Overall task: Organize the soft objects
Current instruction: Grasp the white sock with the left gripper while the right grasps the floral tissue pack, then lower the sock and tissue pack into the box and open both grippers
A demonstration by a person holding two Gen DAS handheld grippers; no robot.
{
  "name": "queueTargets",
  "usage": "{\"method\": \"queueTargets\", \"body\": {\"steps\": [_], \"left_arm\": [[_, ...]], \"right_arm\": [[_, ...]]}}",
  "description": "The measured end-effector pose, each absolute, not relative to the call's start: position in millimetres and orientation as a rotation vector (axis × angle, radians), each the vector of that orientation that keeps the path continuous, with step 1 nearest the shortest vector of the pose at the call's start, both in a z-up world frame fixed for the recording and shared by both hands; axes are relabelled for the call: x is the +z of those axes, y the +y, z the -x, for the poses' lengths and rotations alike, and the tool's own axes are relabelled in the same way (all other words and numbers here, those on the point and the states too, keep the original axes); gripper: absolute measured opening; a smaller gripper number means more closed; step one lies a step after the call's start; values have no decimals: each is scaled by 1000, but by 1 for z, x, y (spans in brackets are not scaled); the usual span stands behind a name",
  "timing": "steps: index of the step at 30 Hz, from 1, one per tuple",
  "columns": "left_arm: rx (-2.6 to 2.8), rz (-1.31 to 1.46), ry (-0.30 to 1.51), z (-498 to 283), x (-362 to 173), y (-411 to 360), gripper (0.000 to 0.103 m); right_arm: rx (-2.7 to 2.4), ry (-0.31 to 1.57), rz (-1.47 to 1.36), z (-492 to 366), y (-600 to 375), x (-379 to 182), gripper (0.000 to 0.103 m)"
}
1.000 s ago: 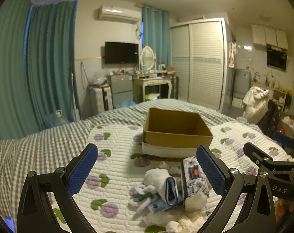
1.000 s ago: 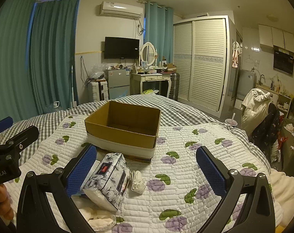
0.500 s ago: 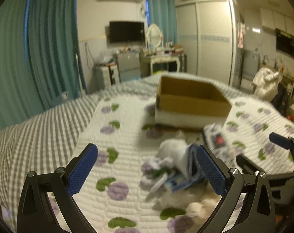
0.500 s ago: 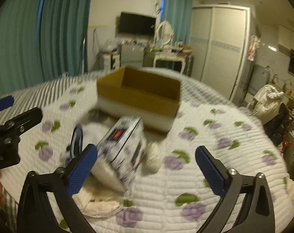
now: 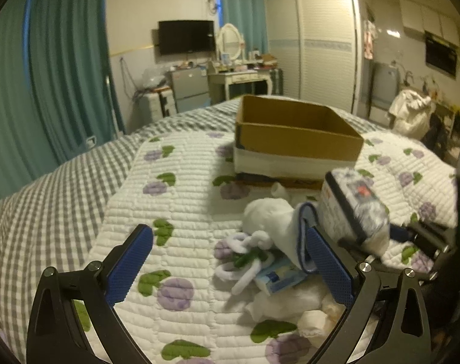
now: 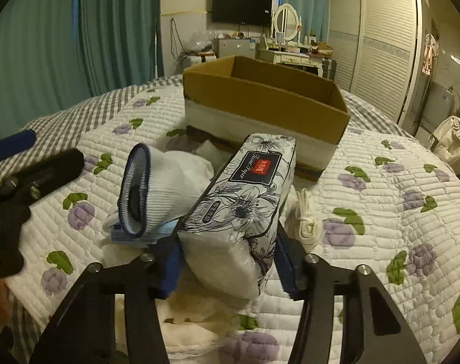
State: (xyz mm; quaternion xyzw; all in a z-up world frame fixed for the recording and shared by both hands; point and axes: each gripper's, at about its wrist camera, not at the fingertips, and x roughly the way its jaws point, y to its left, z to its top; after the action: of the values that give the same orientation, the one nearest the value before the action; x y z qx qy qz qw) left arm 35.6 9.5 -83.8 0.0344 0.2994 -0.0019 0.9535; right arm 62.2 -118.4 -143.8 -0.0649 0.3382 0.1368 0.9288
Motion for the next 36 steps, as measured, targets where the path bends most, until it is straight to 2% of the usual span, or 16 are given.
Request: {"method": "queueTargets", "body": {"steps": [7,9,12,13,14,17,18,21,24,29,36], "left_arm": [[-95,-64,665,-50,-101,-19,101],[-116,-70,675,-60,-106,-29,93],[-98,-95,693,-81,-115,-38,90],[-94,-95,696,-85,-118,-39,87],[-96,-91,705,-90,-120,-39,80],[-118,-86,736,-99,-130,-40,77],[-120,-97,749,-100,-134,-41,67],[-110,-138,769,-97,-139,-42,50],[-138,-106,758,-90,-131,-39,44],[-172,-25,712,-73,-103,-32,42],[-258,73,616,-59,-31,-27,42]], "right_arm": [[252,639,54,-58,-160,-121,44],[246,623,32,-58,-169,-113,44],[244,610,11,-59,-176,-104,44],[247,609,7,-59,-177,-103,44],[248,610,4,-60,-178,-103,44],[248,625,6,-62,-180,-107,44],[246,631,7,-63,-180,-109,44],[249,641,3,-65,-180,-113,44],[275,628,3,-63,-180,-112,44],[290,593,15,-53,-178,-98,44],[330,509,27,-38,-181,-49,44]]}}
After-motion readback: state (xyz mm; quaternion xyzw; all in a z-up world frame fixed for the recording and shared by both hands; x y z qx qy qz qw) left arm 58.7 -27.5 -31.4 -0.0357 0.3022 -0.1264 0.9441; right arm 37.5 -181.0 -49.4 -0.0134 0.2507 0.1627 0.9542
